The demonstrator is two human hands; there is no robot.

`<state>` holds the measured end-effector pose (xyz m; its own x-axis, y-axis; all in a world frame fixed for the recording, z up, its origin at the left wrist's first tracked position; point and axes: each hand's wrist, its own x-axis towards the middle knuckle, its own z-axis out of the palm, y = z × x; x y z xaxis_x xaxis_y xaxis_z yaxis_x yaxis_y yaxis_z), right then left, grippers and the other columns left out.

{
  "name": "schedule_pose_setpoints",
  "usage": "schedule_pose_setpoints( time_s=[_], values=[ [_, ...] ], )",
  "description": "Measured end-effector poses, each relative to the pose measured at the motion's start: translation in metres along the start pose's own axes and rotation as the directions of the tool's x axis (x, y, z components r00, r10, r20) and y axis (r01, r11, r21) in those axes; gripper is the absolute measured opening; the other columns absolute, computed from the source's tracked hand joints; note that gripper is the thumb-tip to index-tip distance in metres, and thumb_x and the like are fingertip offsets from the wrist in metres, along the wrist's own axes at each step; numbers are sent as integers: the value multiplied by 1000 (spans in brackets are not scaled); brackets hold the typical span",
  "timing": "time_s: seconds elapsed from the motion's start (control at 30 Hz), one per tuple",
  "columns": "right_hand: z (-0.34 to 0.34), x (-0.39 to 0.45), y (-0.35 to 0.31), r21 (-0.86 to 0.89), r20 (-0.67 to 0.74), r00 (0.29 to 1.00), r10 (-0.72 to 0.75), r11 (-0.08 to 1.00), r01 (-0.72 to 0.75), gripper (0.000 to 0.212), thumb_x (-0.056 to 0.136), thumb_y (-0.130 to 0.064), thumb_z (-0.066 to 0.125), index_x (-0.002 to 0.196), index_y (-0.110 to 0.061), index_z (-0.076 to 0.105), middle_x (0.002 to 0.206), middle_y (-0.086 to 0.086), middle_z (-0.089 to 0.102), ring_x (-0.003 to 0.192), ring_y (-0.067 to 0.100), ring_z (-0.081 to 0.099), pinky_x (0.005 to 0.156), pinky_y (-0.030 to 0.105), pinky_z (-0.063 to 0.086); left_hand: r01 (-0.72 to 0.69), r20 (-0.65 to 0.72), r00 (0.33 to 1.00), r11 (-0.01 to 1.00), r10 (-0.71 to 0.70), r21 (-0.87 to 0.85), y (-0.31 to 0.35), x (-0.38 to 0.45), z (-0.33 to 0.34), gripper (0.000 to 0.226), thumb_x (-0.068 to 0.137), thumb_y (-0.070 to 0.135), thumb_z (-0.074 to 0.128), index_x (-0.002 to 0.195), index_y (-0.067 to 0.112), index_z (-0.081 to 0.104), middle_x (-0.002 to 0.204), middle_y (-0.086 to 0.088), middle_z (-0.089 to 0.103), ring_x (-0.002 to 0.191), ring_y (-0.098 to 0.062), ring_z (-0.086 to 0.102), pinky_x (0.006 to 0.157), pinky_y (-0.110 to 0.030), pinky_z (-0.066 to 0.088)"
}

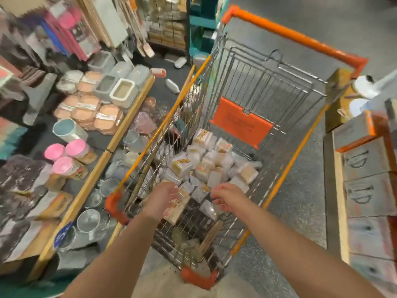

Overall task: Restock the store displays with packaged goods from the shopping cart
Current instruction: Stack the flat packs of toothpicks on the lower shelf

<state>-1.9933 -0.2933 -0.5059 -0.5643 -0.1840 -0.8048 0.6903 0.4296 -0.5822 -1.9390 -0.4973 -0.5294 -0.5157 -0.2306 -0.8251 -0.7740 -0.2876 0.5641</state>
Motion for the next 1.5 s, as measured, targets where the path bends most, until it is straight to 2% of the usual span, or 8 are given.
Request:
schedule_pose_setpoints(
  time_s=[0.23, 0.37, 0.57, 0.63, 0.77, 0.87, 1.4, 1.5],
  values=[
    [41, 100, 14, -105, 54, 995, 81, 992, -75, 20, 95, -27, 64, 107, -12, 60, 79, 2, 64, 70, 15, 59, 57, 22, 45, 73, -180, 983, 986, -45, 150, -11, 77, -8, 28, 90, 39, 64, 112, 22, 63, 121, -6, 64, 112, -32, 62, 91, -44, 55],
    [30, 134, 59, -232, 75, 979, 188, 958, -167, 25, 93, -26, 67, 70, -20, 59, 49, -11, 55, 47, 2, 49, 50, 16, 36, 76, -248, 967, 996, -60, 56, -31, 99, 0, 60, 86, 25, 76, 138, 15, 50, 127, -3, 62, 105, -22, 64, 80, -34, 59],
    [15, 158, 100, -308, -13, 960, 281, 912, -271, 38, 93, -9, 62, 59, -21, 53, 40, -12, 50, 39, -3, 46, 48, 19, 34, 170, -592, 792, 985, -147, -17, -50, 134, -9, 28, 81, 55, 64, 76, 28, 68, 84, -4, 69, 68, -21, 66, 57, -32, 58],
    [20, 162, 119, -362, 35, 940, 340, 881, -305, 34, 93, -11, 62, 63, -20, 50, 39, -10, 46, 40, 4, 45, 51, 27, 35, 199, -604, 759, 969, -246, -145, -56, 142, -7, 29, 95, 37, 62, 102, 9, 68, 95, -5, 64, 82, -22, 62, 48, -14, 46],
    [37, 156, 118, -433, 166, 911, 379, 858, -278, 25, 97, -30, 59, 75, -21, 54, 57, -7, 57, 52, 9, 53, 50, 21, 37, 188, -598, 670, 880, -439, -436, -75, 144, 1, 68, 89, 24, 73, 144, 2, 39, 142, -20, 48, 115, -32, 55, 75, -26, 42],
    [40, 158, 106, -438, 180, 908, 378, 858, -270, 21, 100, -35, 54, 85, -20, 59, 82, 1, 63, 71, 14, 57, 55, 20, 40, 161, -610, 640, 858, -468, -489, -82, 147, 2, 68, 83, 22, 79, 136, 0, 43, 134, -19, 53, 107, -33, 57, 79, -33, 42],
    [32, 170, 108, -287, 52, 938, 344, 905, -316, 22, 98, -33, 58, 104, -12, 64, 91, 6, 70, 74, 18, 62, 63, 29, 46, 256, -537, 647, 817, -542, -516, -101, 172, -5, 92, 73, 43, 83, 142, 4, 37, 139, -17, 49, 123, -35, 51, 95, -44, 44],
    [32, 176, 109, -270, 37, 940, 338, 909, -316, 23, 97, -33, 59, 103, -11, 64, 85, 5, 68, 68, 17, 60, 58, 27, 43, 159, -422, 761, 771, -494, -617, -105, 178, -4, 66, 78, 26, 83, 132, 8, 49, 124, -7, 61, 103, -25, 57, 96, -36, 47]
  ],
)
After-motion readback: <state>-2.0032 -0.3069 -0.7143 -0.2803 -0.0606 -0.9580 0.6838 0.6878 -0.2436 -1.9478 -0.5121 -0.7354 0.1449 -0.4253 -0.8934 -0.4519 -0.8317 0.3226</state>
